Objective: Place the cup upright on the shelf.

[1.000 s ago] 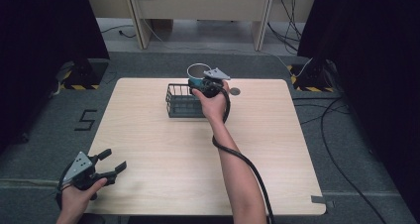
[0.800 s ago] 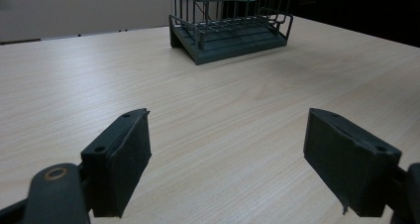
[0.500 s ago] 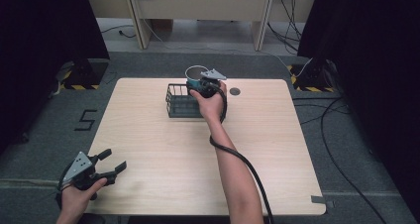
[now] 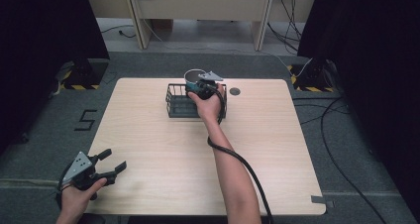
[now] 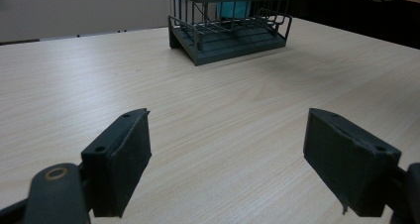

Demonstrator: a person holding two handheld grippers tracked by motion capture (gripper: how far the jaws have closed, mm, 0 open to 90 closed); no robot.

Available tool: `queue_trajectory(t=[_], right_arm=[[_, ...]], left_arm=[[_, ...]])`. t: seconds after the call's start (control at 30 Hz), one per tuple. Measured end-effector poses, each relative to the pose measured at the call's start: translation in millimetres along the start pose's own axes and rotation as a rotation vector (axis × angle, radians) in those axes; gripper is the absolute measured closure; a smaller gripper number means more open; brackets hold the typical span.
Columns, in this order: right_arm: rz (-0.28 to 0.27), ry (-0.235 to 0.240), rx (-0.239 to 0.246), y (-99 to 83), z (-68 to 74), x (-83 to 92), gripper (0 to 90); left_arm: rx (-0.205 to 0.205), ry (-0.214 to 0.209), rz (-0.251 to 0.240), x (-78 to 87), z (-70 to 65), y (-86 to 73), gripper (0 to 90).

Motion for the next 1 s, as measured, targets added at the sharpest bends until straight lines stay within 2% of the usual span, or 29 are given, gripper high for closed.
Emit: queue_trajectory(t=[1.0], right_arm=[[0.051, -0.013, 0.014, -10.6, 2.2, -4.1, 15.3]], left_arm=[[-0.002, -0.001, -0.001, 0.1, -0.5, 0.2, 17.8]])
Point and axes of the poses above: each handheld gripper's, and its own axes: x roughly backward along the jaws, y roughly out of its top, z roughly to its left, the point moved 9 cm from there along -x, roughly forward along the jaws, and after that the axes turned 3 degrees about z, right-handed, at the moved point
